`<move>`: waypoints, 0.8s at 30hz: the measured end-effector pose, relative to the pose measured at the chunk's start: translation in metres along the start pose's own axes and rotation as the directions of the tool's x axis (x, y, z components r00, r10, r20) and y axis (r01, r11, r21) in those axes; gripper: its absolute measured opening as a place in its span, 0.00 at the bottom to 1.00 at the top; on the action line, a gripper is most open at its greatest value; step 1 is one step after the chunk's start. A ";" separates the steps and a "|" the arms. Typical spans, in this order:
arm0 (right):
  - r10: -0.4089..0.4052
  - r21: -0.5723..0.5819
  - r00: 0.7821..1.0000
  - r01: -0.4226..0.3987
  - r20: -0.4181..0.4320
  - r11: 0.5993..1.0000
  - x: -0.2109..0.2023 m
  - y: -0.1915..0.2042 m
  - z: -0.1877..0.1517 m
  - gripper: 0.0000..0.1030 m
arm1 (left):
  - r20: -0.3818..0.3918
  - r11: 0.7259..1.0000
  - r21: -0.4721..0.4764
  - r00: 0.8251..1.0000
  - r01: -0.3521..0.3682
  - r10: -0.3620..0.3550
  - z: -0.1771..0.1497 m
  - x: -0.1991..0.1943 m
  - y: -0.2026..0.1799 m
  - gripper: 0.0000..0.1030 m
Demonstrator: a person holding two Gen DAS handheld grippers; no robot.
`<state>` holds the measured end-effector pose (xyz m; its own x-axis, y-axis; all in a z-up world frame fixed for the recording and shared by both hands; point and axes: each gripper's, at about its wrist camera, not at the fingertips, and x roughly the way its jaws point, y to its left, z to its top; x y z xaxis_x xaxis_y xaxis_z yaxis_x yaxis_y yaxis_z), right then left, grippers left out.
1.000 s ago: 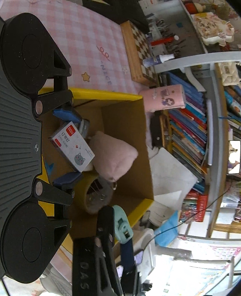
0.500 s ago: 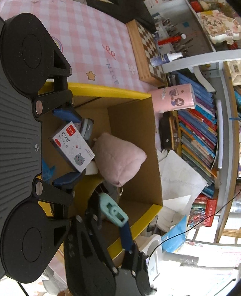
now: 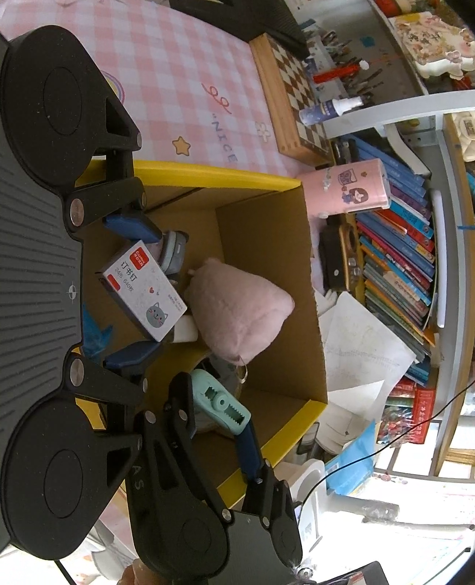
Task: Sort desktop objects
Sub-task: 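Lower both tools into the yellow box and open them to release the items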
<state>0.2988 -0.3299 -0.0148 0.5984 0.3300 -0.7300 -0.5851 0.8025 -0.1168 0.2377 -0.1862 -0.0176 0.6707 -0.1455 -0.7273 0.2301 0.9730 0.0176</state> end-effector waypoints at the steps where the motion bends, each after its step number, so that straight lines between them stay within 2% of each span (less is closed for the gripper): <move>1: 0.001 0.008 1.000 -0.001 0.001 1.000 -0.001 -0.001 0.000 0.65 | 0.001 1.000 -0.004 1.000 0.003 -0.003 0.000 -0.001 0.000 0.59; 5: 0.011 0.033 1.000 -0.012 0.014 0.999 -0.004 -0.004 -0.001 0.70 | 0.030 1.000 -0.007 0.999 -0.015 0.015 -0.002 -0.010 -0.001 0.74; 10: -0.003 0.078 0.999 0.000 0.039 0.997 -0.017 -0.005 -0.001 0.73 | 0.097 0.999 -0.040 0.995 -0.033 0.037 -0.004 -0.032 0.001 0.78; 15: -0.049 0.193 0.993 0.027 0.109 0.981 -0.044 -0.006 -0.003 0.73 | 0.184 0.991 -0.110 0.979 -0.074 0.094 -0.009 -0.064 0.012 0.83; 20: -0.116 0.364 0.981 0.052 0.156 0.930 -0.071 -0.001 -0.012 0.73 | 0.227 0.977 -0.163 0.959 -0.135 0.170 -0.023 -0.095 0.027 0.86; 24: -0.200 0.410 0.959 0.102 0.203 0.907 -0.093 0.019 -0.020 0.73 | 0.240 0.962 -0.205 0.943 -0.182 0.230 -0.041 -0.117 0.041 0.88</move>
<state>0.2209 -0.3549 0.0369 0.8017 0.2573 -0.5395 -0.2452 0.9647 0.0956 0.1402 -0.1216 0.0399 0.8547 0.0433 -0.5174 -0.0455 0.9989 0.0086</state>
